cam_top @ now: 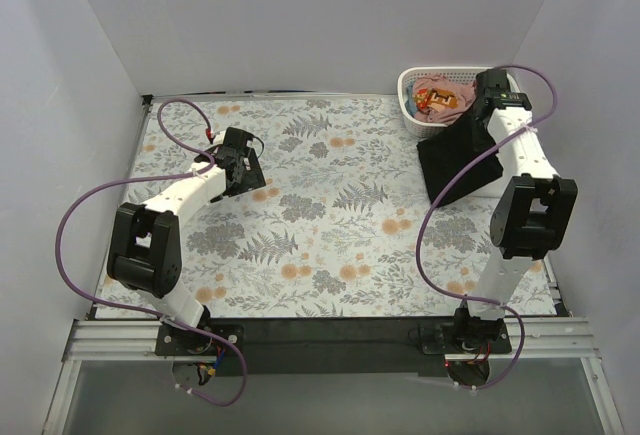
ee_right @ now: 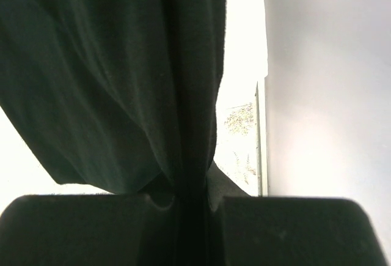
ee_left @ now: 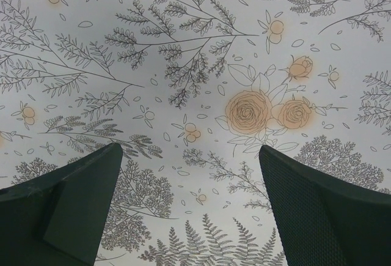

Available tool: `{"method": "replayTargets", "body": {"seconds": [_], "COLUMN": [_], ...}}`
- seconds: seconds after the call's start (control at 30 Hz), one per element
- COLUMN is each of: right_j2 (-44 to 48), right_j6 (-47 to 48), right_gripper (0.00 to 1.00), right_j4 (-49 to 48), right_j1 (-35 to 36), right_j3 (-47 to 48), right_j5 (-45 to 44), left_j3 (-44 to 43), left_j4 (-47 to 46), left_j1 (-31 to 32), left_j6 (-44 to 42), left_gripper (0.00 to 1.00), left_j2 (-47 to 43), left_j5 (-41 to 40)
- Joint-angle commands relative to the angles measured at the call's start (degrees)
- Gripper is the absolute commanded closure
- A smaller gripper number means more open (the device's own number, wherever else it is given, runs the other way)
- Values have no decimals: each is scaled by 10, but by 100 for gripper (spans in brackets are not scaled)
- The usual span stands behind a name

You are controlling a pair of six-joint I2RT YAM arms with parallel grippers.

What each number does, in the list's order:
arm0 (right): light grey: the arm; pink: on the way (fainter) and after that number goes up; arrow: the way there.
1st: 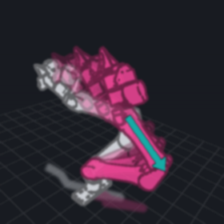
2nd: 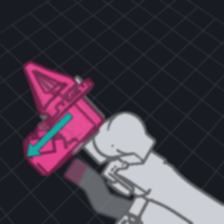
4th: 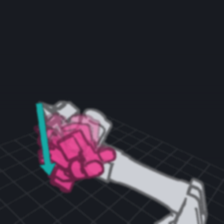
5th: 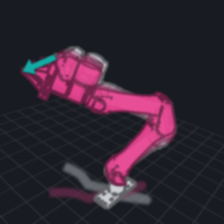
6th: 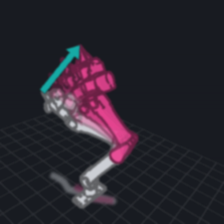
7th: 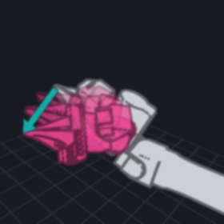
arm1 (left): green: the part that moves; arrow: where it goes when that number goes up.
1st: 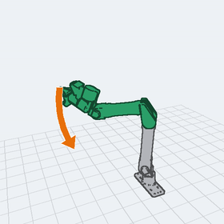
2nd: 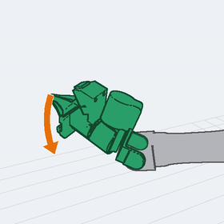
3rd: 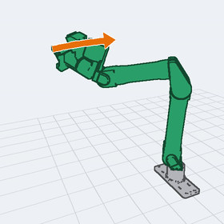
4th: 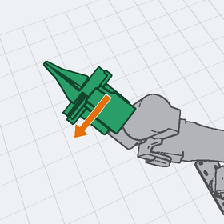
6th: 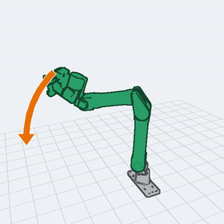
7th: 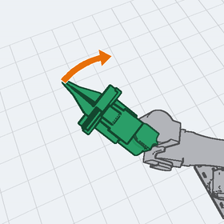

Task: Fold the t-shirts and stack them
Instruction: Neatly place the folded tshirt to the corner

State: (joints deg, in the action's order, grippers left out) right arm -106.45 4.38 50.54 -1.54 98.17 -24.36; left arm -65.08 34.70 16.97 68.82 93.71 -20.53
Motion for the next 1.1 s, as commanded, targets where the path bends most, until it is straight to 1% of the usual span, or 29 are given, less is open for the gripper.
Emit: {"method": "replayTargets", "body": {"seconds": [0.0,0.17,0.37,0.5,0.67,0.73,0.8,0.87,0.9,0.93,0.97,1.0,1.07], "right_j2": [20,7,-9,-21,-45,-59,-66,-73,-72,-65,-60,-55,-39], "right_j6": [-19,-33,-61,-66,-46,-46,-46,-52,-67,-81,-91,-112,-123], "right_gripper": [99,99,99,99,99,97,77,65,62,57,46,40,31], "right_j4": [-50,-87,-138,-165,-203,-218,-222,-223,-220,-216,-214,-211,-200], "right_j1": [-21,-48,-77,-91,-97,-98,-98,-98,-97,-97,-98,-98,-98], "right_j3": [12,-17,-64,-90,-93,-87,-77,-73,-73,-76,-83,-89,-100], "right_j5": [-8,12,5,-26,-66,-82,-94,-112,-125,-135,-145,-168,-180], "left_j3": [0,1,-3,-5,-7,-7,-6,-6,-6,-6,-6,-7,-6], "left_j4": [-6,-6,-2,2,6,6,5,5,4,5,5,4,4], "left_j1": [-4,-4,-4,-4,-4,-4,-4,-4,-4,-4,-4,-4,-4], "left_j6": [-1,-2,-3,-2,1,3,3,3,3,4,3,2,3], "left_gripper": [6,6,7,7,7,7,7,7,7,7,7,8,8], "left_j2": [-25,-21,-13,-8,-1,-1,0,2,2,3,3,3,3], "left_j5": [3,10,11,11,9,6,5,5,5,4,6,6,10]}}
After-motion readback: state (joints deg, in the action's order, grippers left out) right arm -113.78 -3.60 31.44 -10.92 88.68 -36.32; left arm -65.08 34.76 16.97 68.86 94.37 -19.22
